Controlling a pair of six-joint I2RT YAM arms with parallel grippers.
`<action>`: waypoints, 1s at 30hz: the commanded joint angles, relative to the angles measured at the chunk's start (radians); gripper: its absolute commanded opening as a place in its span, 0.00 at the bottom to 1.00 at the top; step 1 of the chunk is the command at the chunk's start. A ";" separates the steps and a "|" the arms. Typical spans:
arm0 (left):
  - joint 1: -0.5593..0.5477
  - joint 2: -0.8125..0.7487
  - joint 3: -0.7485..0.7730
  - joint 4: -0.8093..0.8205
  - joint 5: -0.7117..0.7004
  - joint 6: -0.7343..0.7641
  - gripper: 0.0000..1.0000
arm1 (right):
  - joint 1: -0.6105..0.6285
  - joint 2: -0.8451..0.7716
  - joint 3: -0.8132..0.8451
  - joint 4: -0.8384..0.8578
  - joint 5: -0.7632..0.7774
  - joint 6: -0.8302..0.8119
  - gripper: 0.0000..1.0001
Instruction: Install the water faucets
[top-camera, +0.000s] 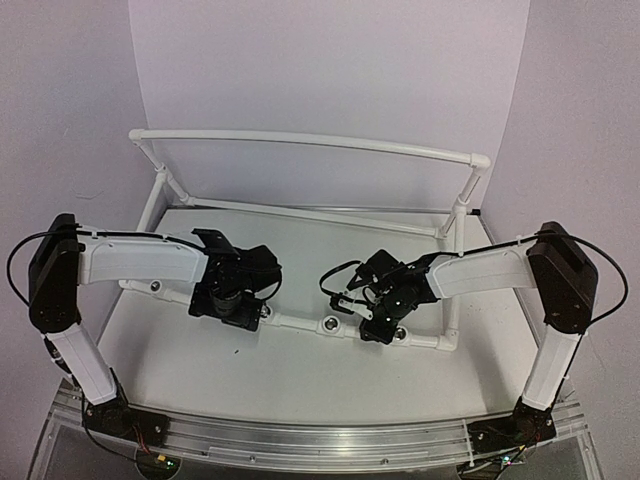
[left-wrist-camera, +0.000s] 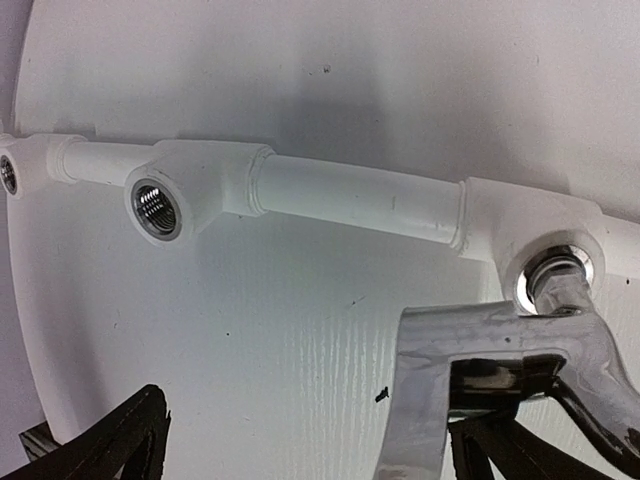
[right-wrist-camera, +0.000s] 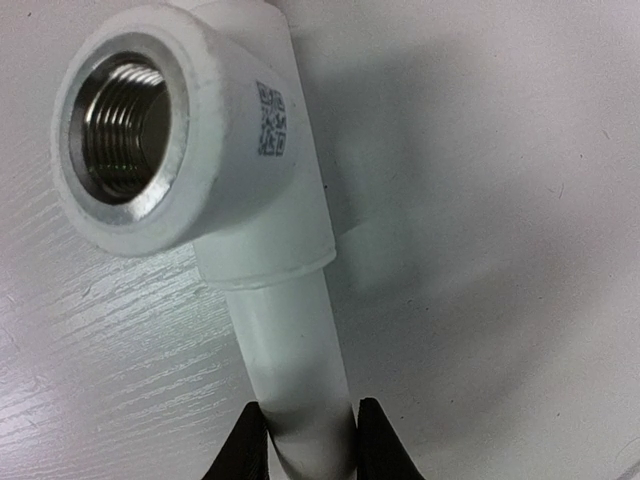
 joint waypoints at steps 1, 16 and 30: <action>0.035 -0.087 -0.018 0.001 -0.085 -0.007 0.97 | 0.002 0.021 -0.033 -0.069 0.013 0.067 0.08; 0.081 -0.095 -0.040 0.186 -0.026 0.045 0.97 | 0.002 0.020 -0.027 -0.070 0.008 0.071 0.08; 0.130 -0.076 -0.024 0.331 0.033 0.129 0.97 | 0.001 0.018 -0.028 -0.071 0.002 0.073 0.08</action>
